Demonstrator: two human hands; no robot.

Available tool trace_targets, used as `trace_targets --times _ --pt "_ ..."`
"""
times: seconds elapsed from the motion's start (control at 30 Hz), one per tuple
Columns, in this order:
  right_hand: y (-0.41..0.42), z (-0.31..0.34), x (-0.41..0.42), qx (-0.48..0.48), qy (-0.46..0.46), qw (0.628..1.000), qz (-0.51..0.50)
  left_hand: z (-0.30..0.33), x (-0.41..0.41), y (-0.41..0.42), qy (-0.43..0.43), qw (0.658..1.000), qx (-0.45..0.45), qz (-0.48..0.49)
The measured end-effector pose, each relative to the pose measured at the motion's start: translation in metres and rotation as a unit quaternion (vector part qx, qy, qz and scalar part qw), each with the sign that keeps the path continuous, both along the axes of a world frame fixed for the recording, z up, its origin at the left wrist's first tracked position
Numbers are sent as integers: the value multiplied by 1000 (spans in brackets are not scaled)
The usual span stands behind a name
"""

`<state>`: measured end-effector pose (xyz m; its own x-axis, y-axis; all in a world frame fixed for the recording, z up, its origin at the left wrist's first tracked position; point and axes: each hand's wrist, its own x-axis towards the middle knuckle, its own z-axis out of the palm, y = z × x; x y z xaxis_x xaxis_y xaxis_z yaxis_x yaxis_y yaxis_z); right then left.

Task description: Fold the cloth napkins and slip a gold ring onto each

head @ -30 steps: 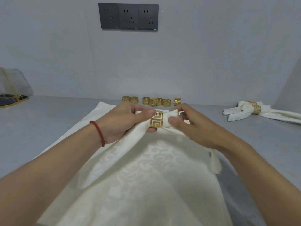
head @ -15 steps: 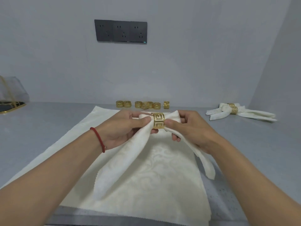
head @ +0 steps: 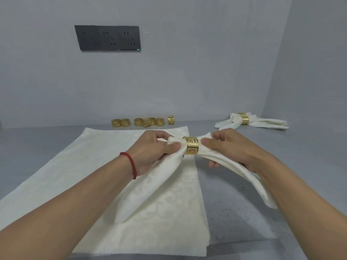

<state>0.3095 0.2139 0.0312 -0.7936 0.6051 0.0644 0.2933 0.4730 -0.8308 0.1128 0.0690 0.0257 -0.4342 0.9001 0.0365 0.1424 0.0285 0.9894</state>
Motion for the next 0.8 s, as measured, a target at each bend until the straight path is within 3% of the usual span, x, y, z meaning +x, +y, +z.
trace_targets --times 0.17,0.27,0.37,0.5,0.63,0.8 --pt "31 -9 22 116 7 989 -96 -10 29 52 -36 999 0 23" --pt "44 -11 30 173 24 984 -33 -12 36 76 -38 999 -16 20" --pt "64 -17 36 235 18 971 -32 -15 48 100 -41 999 -27 14" --pt "97 -18 48 232 -25 971 -53 -22 58 136 -20 999 -47 -2" --pt "136 -20 62 227 -66 969 -68 -37 64 186 -61 996 -68 2" --pt "202 -48 93 123 -14 970 -209 -61 76 252 -87 992 -85 13"
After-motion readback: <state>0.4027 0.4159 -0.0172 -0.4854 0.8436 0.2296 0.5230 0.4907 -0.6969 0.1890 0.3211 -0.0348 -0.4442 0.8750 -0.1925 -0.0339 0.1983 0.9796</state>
